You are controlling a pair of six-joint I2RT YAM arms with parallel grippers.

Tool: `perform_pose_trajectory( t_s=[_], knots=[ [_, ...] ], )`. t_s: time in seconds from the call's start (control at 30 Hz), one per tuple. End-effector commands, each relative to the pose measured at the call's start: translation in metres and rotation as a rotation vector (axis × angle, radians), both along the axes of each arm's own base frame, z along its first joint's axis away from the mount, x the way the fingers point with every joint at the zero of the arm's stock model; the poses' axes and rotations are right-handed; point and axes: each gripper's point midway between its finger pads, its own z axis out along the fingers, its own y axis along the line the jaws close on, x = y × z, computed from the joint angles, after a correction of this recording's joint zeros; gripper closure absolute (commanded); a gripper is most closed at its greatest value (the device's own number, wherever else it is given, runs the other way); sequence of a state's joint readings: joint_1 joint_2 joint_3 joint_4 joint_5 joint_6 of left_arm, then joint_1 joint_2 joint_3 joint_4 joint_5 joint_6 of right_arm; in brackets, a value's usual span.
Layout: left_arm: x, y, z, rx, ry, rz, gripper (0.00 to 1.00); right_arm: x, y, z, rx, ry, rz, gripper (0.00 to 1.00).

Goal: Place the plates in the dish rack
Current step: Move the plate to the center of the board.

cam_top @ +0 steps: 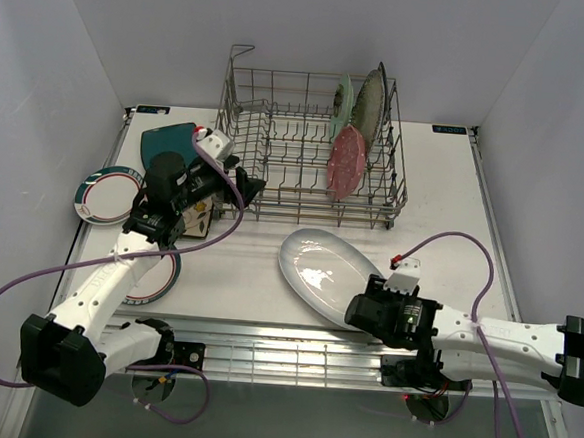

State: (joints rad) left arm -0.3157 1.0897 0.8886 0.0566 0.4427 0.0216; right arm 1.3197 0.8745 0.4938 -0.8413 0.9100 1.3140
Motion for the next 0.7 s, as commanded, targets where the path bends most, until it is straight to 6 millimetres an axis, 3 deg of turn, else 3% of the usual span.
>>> perform_pose_trajectory(
  t_s=[0.0, 0.3, 0.53, 0.67],
  knots=[
    [-0.018, -0.004, 0.011, 0.001, -0.056, -0.075, 0.02, 0.004, -0.018, 0.003, -0.016, -0.018, -0.144, 0.34],
    [-0.027, -0.006, 0.004, 0.015, -0.06, -0.113, 0.02, -0.001, -0.038, -0.004, -0.042, -0.004, -0.248, 0.33],
    [-0.028, -0.007, 0.002, 0.016, -0.054, -0.119, 0.02, 0.0, -0.029, -0.004, 0.11, -0.018, -0.218, 0.34],
    [-0.028, -0.007, 0.003, 0.017, -0.057, -0.121, 0.02, 0.001, -0.026, -0.007, 0.079, -0.008, -0.193, 0.35]
  ],
)
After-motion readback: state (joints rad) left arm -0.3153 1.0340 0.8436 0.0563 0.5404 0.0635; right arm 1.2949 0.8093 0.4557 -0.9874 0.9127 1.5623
